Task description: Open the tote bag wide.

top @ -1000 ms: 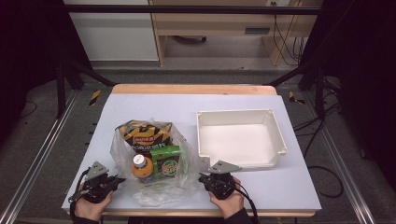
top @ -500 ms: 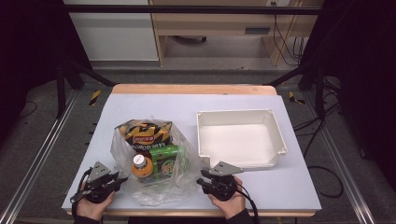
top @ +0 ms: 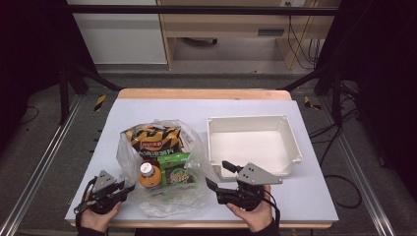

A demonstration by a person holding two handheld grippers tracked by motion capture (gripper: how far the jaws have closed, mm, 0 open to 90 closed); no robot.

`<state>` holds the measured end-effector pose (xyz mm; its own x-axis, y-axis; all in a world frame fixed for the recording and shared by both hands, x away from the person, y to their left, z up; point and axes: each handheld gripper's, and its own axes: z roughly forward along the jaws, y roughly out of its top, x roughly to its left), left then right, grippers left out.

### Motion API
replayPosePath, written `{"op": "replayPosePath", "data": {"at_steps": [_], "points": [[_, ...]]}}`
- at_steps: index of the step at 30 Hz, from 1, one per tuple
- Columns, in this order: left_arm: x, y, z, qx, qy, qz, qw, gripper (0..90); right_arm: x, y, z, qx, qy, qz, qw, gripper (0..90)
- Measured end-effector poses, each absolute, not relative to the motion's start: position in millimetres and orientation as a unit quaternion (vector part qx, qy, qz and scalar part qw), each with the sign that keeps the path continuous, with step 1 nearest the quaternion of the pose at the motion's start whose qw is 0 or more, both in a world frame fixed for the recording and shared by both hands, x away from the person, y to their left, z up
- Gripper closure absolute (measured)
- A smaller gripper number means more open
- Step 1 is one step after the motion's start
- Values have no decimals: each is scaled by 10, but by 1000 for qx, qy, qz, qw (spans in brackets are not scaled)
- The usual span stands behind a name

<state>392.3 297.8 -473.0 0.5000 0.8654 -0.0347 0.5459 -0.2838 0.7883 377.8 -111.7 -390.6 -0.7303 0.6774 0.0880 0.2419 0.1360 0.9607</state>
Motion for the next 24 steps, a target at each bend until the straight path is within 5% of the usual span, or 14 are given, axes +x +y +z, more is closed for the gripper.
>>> {"op": "replayPosePath", "data": {"at_steps": [13,24], "points": [[3924,2987,-4728,774,454,210,389,700,4234,-811,-3213,313,690,617,213,300],[3907,3009,-4704,769,451,217,397,641,4492,-653,-3657,341,749,532,200,345]]}}
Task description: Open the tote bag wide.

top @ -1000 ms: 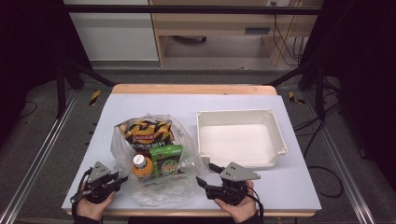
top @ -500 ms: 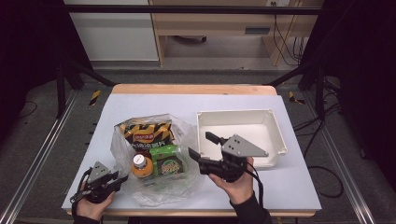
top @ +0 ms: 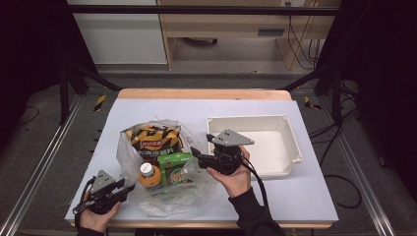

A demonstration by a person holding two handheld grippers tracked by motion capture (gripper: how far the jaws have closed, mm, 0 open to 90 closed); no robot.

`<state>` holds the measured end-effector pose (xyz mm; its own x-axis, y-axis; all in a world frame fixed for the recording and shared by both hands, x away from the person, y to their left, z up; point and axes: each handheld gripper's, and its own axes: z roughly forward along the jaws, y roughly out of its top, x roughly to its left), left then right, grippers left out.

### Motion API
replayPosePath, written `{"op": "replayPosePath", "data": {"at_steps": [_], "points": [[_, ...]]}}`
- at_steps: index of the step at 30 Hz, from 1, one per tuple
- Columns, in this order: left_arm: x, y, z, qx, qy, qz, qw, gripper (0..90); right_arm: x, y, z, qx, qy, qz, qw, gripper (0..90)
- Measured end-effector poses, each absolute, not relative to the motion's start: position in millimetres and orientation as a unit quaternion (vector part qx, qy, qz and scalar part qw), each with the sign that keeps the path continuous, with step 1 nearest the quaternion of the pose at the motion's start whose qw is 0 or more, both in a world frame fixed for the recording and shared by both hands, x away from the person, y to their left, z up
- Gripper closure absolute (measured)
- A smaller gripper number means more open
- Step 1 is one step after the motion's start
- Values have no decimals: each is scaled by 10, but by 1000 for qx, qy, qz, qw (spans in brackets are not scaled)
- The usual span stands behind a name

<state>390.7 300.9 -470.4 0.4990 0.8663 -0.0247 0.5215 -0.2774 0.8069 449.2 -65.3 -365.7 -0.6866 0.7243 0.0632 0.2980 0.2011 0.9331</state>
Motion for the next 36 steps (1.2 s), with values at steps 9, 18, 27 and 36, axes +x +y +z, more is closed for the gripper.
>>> {"op": "replayPosePath", "data": {"at_steps": [9,18,27,36], "points": [[3810,3035,-4499,739,434,248,452,349,4512,-657,-3793,347,754,524,190,534],[3768,3055,-4110,717,434,266,476,149,4510,-673,-3756,346,744,538,191,543],[3878,3057,-3679,705,428,272,496,124,4517,-714,-3631,342,734,552,199,508],[4301,3027,-3385,710,434,272,483,203,4662,-717,-3450,345,726,559,205,494]]}}
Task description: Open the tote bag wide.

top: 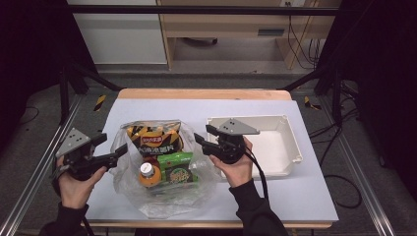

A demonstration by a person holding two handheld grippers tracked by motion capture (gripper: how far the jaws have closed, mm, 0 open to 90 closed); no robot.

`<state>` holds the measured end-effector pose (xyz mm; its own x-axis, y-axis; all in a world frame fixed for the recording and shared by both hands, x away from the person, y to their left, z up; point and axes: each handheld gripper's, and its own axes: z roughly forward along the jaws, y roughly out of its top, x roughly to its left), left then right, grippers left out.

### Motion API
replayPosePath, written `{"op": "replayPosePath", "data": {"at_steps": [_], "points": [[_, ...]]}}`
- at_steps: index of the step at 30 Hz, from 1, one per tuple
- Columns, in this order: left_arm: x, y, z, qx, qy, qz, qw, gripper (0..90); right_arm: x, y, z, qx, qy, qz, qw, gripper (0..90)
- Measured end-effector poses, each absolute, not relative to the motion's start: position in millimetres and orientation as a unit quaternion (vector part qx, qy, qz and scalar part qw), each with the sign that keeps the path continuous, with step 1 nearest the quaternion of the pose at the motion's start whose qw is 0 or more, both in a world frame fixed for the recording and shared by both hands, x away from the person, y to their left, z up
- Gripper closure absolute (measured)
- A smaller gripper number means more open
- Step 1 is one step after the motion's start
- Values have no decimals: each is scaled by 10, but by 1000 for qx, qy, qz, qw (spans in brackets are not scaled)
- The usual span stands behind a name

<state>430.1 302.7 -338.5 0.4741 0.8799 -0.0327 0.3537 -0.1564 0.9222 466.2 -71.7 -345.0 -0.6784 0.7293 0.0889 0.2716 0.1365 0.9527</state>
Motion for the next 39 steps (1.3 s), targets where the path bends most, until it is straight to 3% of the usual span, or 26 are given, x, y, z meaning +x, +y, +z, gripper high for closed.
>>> {"op": "replayPosePath", "data": {"at_steps": [4,11,12,15,20,23,27,28,29,31,39], "points": [[4416,3010,-3390,715,437,275,472,259,4742,-687,-3424,345,728,557,203,478],[4525,3073,-3533,720,448,262,461,461,4859,-573,-3529,345,746,537,190,472],[4538,3096,-3575,722,449,254,461,553,4870,-544,-3556,345,750,534,185,481],[4556,3112,-3610,725,452,247,458,610,4882,-517,-3580,343,754,530,184,493],[4574,3137,-3671,721,456,233,466,795,4912,-479,-3611,345,756,527,179,538],[4571,3123,-3674,724,452,237,463,863,4913,-446,-3637,340,766,518,172,603],[4539,3124,-3617,720,445,252,469,892,4911,-424,-3654,335,774,510,169,686],[4525,3133,-3576,715,441,259,477,894,4910,-416,-3659,334,778,505,166,796],[4525,3133,-3576,715,441,259,477,894,4910,-416,-3659,334,778,505,166,796],[4520,3146,-3530,708,438,265,487,896,4912,-428,-3640,329,779,509,164,900],[4558,3105,-3387,693,427,284,507,897,4933,-483,-3577,338,741,543,203,900]]}}
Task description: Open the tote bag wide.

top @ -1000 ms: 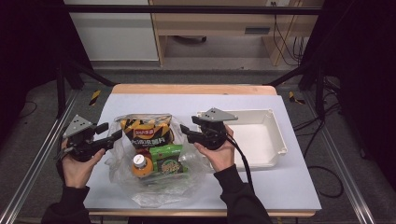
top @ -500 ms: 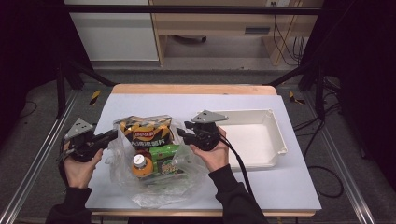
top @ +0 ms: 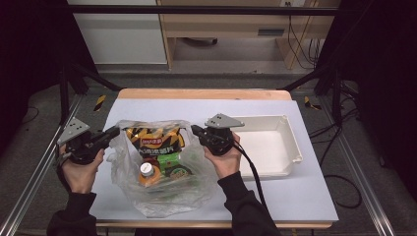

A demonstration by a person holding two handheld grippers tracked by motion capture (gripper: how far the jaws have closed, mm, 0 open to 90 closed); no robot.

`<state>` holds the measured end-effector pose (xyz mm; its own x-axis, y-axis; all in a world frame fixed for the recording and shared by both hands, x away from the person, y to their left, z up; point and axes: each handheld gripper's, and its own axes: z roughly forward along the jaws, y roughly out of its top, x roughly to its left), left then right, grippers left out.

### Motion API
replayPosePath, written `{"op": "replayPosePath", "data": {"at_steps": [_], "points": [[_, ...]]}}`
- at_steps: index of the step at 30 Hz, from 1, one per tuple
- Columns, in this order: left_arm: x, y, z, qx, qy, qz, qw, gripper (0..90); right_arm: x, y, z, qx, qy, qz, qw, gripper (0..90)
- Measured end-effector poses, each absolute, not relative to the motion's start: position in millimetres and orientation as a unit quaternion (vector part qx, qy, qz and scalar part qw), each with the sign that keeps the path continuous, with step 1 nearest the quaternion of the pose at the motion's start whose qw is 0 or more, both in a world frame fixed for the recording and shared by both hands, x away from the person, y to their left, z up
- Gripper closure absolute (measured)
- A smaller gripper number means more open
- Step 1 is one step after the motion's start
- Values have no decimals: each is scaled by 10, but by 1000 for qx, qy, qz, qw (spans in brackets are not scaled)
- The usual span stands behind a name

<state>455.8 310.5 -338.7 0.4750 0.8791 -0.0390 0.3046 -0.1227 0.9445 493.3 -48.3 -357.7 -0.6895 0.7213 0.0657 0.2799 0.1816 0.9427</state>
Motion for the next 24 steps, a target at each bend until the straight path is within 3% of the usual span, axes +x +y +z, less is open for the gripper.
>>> {"op": "replayPosePath", "data": {"at_steps": [5,16,24], "points": [[4670,3039,-3379,694,433,298,492,897,5052,-445,-3655,351,742,528,217,900],[4851,3044,-3546,704,451,291,464,897,5143,-263,-3873,343,797,467,170,900],[4720,3102,-3432,688,435,315,489,897,5025,-424,-3665,332,755,523,213,900]]}}
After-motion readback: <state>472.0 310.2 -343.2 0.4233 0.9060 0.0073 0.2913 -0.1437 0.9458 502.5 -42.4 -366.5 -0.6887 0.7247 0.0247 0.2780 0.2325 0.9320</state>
